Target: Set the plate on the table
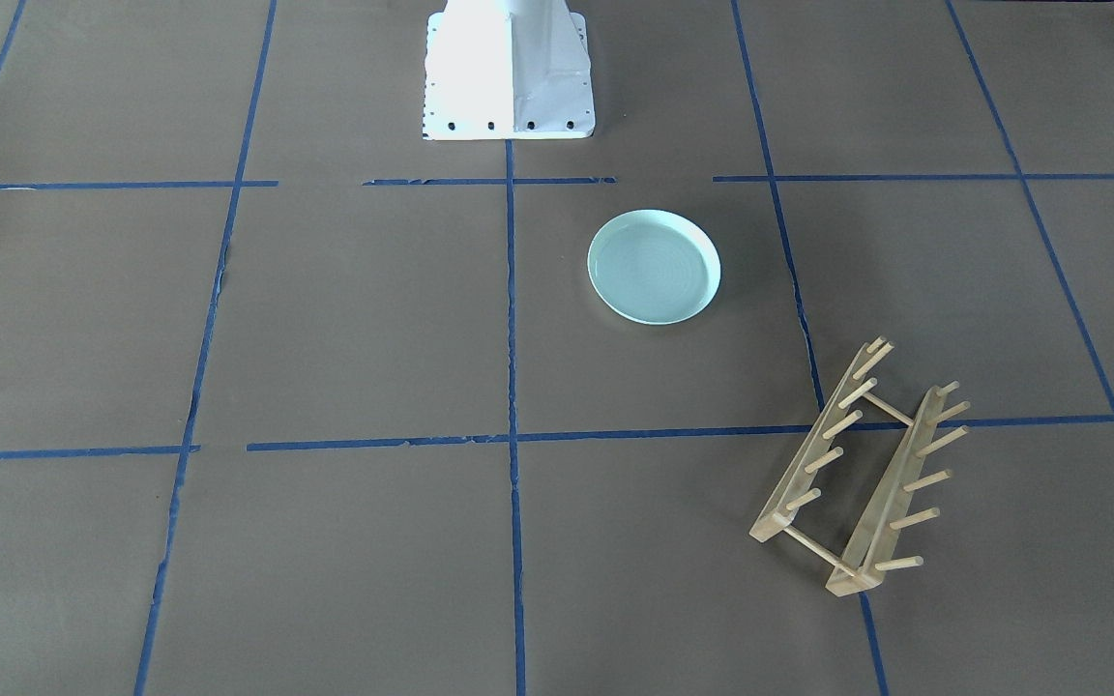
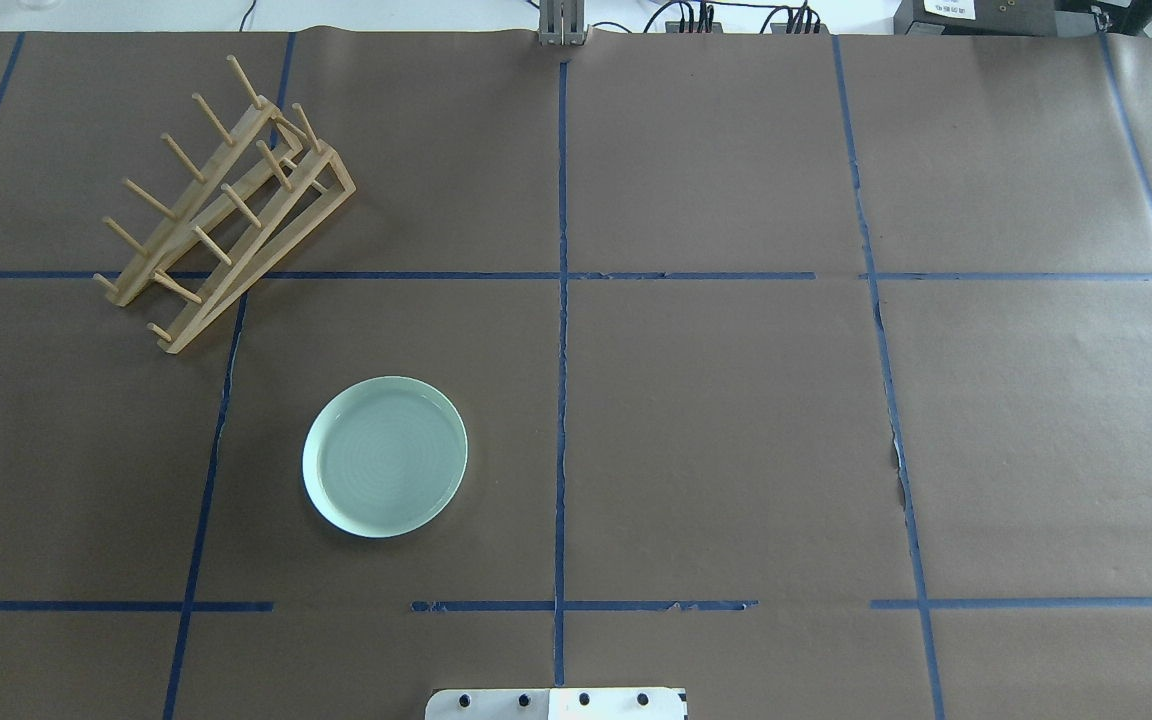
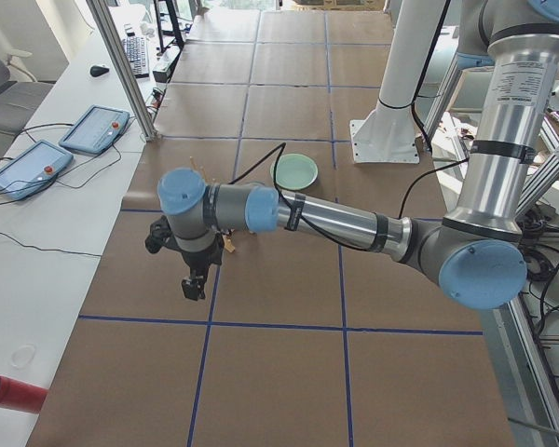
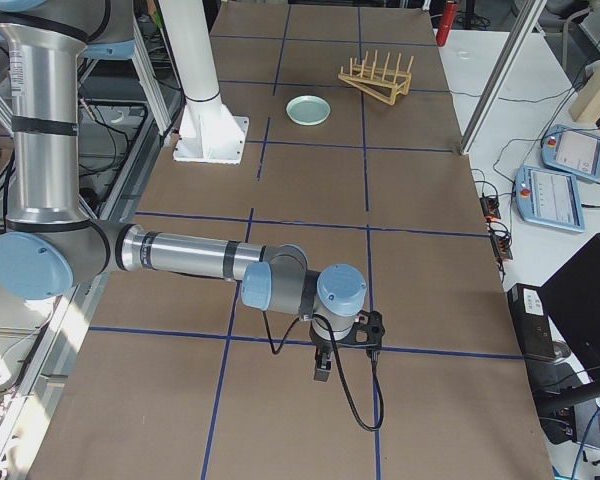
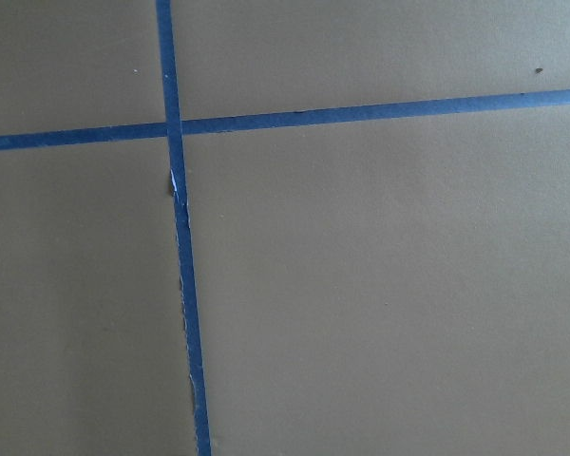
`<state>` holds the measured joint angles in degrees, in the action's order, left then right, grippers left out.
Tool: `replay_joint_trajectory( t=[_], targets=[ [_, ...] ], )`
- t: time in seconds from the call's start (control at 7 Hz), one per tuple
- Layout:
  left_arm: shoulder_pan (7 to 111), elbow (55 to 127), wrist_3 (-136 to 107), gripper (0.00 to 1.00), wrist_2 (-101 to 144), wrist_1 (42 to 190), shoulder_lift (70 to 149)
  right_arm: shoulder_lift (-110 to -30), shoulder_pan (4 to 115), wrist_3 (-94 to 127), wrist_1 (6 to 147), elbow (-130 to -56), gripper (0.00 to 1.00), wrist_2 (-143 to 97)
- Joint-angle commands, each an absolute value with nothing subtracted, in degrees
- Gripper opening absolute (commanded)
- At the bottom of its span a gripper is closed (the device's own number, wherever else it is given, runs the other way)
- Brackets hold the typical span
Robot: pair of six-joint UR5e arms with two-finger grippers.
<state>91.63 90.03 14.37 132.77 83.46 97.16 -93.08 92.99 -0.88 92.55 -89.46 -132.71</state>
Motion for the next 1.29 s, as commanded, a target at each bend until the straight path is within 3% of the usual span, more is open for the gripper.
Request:
replay_joint_trajectory(
  t=[0.0, 1.14],
  targets=[
    [92.29, 85.35, 10.75, 1.0, 132.8, 90.26, 93.96, -93.08, 92.99, -0.88, 92.55, -89.47, 1.0, -132.71],
    [92.11, 86.31, 1.58, 1.0, 132.89, 89.91, 94.04, -93.08, 92.99, -0.88, 92.55, -89.47, 1.0, -132.71]
  ],
)
